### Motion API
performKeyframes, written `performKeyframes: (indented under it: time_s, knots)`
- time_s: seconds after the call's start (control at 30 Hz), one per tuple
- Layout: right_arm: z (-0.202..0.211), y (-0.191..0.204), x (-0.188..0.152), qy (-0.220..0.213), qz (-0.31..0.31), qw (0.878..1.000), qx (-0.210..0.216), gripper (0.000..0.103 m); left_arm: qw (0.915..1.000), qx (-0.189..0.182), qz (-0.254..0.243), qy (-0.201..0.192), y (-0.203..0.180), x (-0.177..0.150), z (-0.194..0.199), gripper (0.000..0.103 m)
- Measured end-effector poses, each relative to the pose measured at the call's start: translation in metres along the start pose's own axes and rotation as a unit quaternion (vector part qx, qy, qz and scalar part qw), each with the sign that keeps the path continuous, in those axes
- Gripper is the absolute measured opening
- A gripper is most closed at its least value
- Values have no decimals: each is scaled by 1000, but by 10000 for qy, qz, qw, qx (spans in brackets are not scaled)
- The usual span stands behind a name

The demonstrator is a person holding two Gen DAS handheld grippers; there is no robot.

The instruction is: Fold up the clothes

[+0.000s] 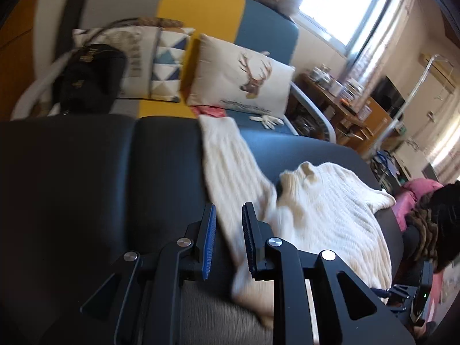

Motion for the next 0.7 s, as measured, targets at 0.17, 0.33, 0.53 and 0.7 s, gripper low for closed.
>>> performKeyframes:
  time_s: [0.17,0.33,0.53,0.7]
  knots:
    - [-5,0,6,3,55,10000,28,28,9982,14,-416,423,-2,26,-50,20]
    - [-7,1,9,-22,147,9999,-8,28,9959,-3,-579,695,7,35,-86,20]
    - [-8,1,10,-18,122,9999,62,28,9947,112,-606,821,19,42,-105,20]
    - [-10,1,11,-30,133,9999,50,28,9921,104,-669,1055,25,43,-120,21]
Point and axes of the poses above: each gripper's, at about its wrist camera, not at the fingertips, and z roughly against the way its jaws point, y to its left, x to its top, the point moved 6 cm from there along -z, roughly the way its jaws point, and after that the axes turned 12 degrees about y, right-handed, at the moved point
